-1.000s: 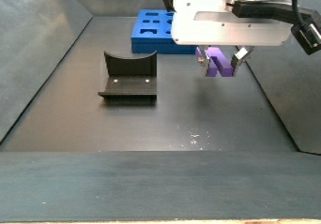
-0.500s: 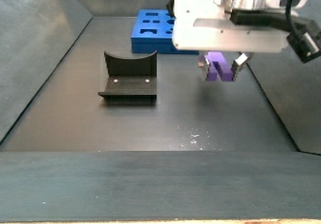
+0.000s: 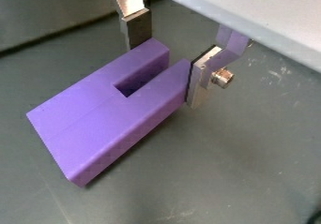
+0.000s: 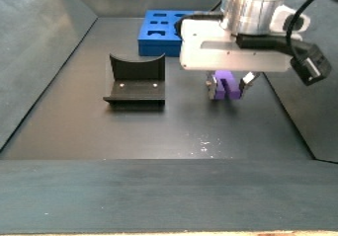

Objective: Pick up the double-square object. Move up. Rotate the double-square object. Place the double-square object on the fixture. Regrasp the double-square object. Move to above the board. Insert the double-square object.
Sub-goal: Rotate the double-square object.

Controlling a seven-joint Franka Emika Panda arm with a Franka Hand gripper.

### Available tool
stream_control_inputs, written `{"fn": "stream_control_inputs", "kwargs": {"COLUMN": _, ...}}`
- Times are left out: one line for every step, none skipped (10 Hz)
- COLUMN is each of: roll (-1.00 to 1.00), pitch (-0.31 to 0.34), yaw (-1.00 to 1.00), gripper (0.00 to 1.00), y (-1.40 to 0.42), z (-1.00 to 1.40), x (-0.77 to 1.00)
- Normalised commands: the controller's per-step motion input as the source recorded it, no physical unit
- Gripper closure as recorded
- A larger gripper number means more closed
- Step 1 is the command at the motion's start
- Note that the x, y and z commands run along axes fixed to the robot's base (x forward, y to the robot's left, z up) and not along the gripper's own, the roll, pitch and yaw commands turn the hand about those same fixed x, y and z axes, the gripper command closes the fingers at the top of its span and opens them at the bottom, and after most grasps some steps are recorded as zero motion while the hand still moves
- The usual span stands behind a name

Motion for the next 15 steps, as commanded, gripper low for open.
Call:
{"fn": "stream_control_inputs", "kwargs": {"roll": -0.07, "pitch": -0.054, "yaw": 0.01, "gripper": 1.00, "y": 0.01, "z": -0.27, "x": 0.04}}
{"fn": "stream_control_inputs", "kwargs": {"roll": 0.00, "pitch": 0.000, "yaw": 0.00, "gripper": 0.00, "y": 0.00, "z": 0.00, "x": 0.00}}
{"fn": "stream_control_inputs", "kwargs": {"roll": 0.00, "pitch": 0.000, "yaw": 0.00, "gripper": 0.00, "y": 0.00, "z": 1.00, "x": 0.00}}
{"fn": "stream_control_inputs", "kwargs": {"roll": 0.00, "pitch": 0.013, "yaw": 0.00, "gripper": 0.00, "y": 0.00, "z": 1.00, "x": -0.01}}
{"fn": "stream_control_inputs", "kwargs": {"roll": 0.00, "pitch": 0.036, "yaw": -0.01, "gripper": 0.00, "y": 0.00, "z": 1.00, "x": -0.01}}
{"fn": "stream_control_inputs", "kwargs": {"roll": 0.01, "pitch": 0.068, "yaw": -0.02, "gripper": 0.00, "y": 0.01, "z": 1.00, "x": -0.01}}
{"fn": "stream_control_inputs", "kwargs": {"roll": 0.02, "pitch": 0.083, "yaw": -0.02, "gripper": 0.00, "y": 0.01, "z": 1.00, "x": -0.01}}
{"fn": "stream_control_inputs", "kwargs": {"roll": 0.03, "pitch": 0.084, "yaw": -0.02, "gripper": 0.00, "y": 0.01, "z": 1.00, "x": -0.01}}
{"fn": "stream_control_inputs", "kwargs": {"roll": 0.05, "pitch": 0.080, "yaw": -0.03, "gripper": 0.00, "y": 0.02, "z": 1.00, "x": -0.03}}
{"fn": "stream_control_inputs", "kwargs": {"roll": 0.06, "pitch": 0.078, "yaw": -0.03, "gripper": 0.00, "y": 0.02, "z": 1.00, "x": -0.03}}
{"fn": "stream_control_inputs", "kwargs": {"roll": 0.07, "pitch": 0.079, "yaw": -0.02, "gripper": 0.00, "y": 0.02, "z": 0.96, "x": -0.04}}
{"fn": "stream_control_inputs", "kwargs": {"roll": 0.07, "pitch": 0.084, "yaw": -0.02, "gripper": 0.00, "y": 0.01, "z": 0.84, "x": -0.03}}
{"fn": "stream_control_inputs", "kwargs": {"roll": 0.00, "pitch": 0.000, "yaw": 1.00, "gripper": 0.00, "y": 0.00, "z": 0.00, "x": 0.00}}
{"fn": "stream_control_inputs", "kwargs": {"roll": 0.00, "pitch": 0.000, "yaw": 1.00, "gripper": 0.00, "y": 0.00, "z": -0.08, "x": 0.00}}
{"fn": "stream_control_inputs", "kwargs": {"roll": 0.00, "pitch": 0.001, "yaw": 1.00, "gripper": 0.00, "y": -0.01, "z": -0.25, "x": 0.00}}
